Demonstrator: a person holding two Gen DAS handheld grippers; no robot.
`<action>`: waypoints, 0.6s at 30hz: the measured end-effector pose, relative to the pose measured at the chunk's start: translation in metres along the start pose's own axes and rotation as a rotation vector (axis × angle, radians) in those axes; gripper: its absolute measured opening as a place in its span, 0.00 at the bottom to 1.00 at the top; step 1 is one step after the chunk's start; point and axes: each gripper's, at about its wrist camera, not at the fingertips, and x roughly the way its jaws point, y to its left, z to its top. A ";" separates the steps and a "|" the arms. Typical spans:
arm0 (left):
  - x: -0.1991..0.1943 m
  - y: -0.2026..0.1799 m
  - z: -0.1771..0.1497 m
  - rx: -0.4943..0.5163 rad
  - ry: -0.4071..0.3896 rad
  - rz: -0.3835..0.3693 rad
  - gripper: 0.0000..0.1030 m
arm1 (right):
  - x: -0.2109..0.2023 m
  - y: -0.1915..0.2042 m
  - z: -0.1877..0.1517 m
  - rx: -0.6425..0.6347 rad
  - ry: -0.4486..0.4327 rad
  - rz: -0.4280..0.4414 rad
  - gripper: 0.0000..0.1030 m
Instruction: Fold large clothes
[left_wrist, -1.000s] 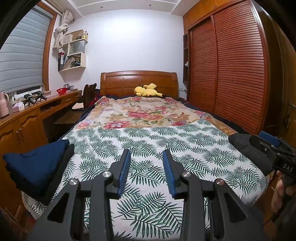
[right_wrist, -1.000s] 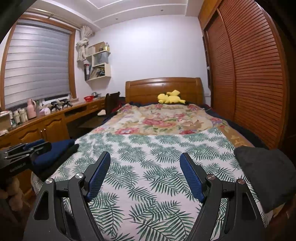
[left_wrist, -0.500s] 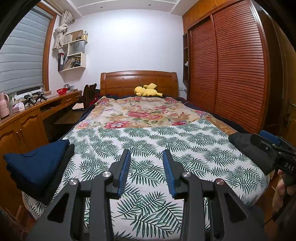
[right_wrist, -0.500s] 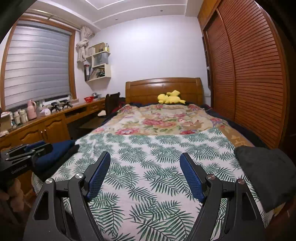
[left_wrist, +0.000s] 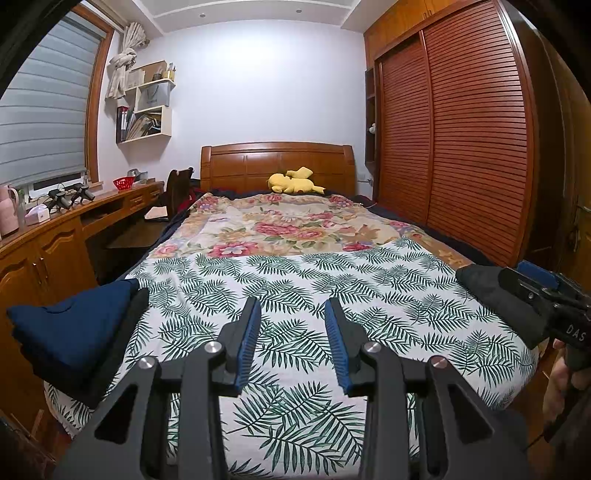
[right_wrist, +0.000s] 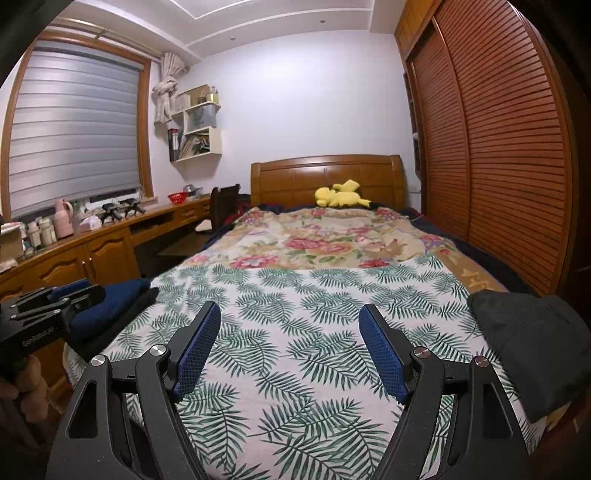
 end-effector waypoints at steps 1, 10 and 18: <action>-0.001 0.000 0.000 0.000 -0.001 0.000 0.34 | 0.000 0.000 0.000 0.000 0.000 -0.001 0.77; -0.002 0.000 0.000 0.000 -0.001 0.001 0.34 | 0.000 0.001 0.000 0.000 0.000 0.000 0.77; -0.001 0.000 0.000 0.002 -0.002 0.001 0.34 | -0.005 0.005 0.001 0.003 -0.001 0.005 0.77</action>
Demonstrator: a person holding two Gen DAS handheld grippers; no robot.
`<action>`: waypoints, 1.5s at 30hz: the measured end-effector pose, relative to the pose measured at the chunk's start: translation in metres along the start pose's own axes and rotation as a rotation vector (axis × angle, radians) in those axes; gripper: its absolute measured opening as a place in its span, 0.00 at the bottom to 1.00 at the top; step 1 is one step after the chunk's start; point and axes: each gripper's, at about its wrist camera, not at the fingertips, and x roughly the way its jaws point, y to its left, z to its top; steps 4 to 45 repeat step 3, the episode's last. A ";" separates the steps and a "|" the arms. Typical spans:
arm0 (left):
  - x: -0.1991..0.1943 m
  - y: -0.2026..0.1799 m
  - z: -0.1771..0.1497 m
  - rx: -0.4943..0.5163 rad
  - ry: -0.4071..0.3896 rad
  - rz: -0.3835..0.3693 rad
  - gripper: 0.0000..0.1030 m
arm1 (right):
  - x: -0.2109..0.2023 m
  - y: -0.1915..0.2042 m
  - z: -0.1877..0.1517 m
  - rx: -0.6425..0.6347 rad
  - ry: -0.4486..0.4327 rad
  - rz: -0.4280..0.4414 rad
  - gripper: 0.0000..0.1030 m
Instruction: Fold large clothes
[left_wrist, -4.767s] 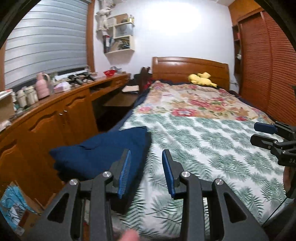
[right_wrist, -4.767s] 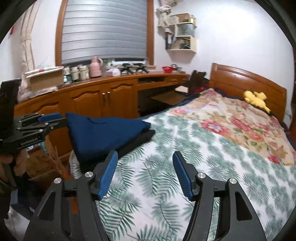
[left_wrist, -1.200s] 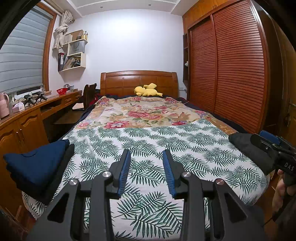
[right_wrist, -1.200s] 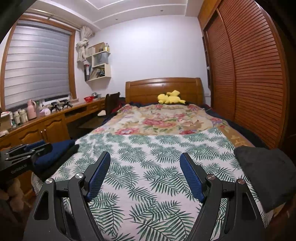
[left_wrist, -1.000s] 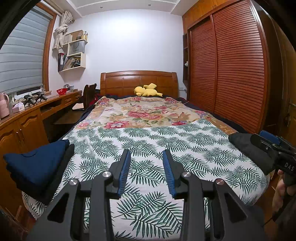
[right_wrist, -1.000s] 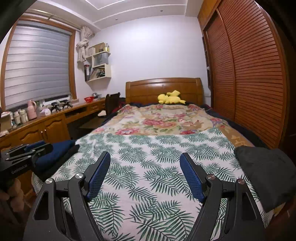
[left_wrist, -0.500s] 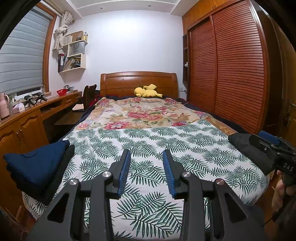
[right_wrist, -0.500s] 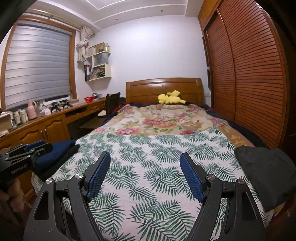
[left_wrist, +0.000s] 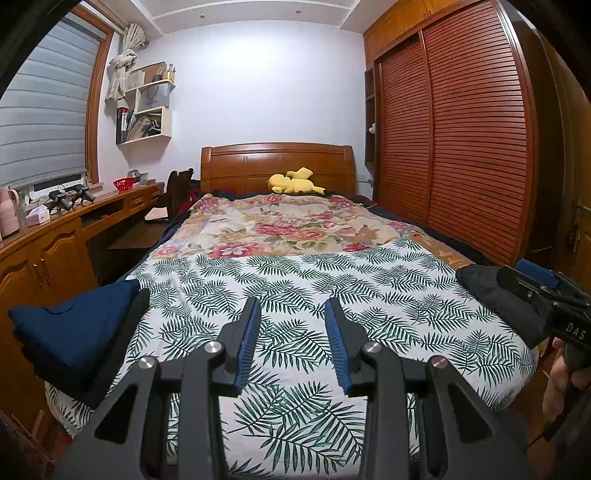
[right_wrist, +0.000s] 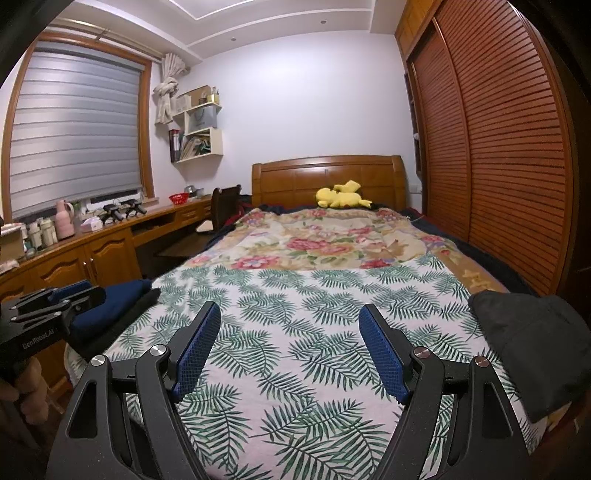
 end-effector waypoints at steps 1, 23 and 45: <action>0.000 0.000 0.000 -0.001 0.000 -0.001 0.34 | 0.000 0.001 0.000 -0.001 0.000 0.000 0.77; 0.000 0.000 0.000 -0.001 0.001 -0.002 0.34 | 0.000 0.001 0.000 0.000 -0.001 0.001 0.77; 0.000 0.000 0.000 -0.001 0.001 -0.002 0.34 | 0.000 0.001 0.000 0.000 -0.001 0.001 0.77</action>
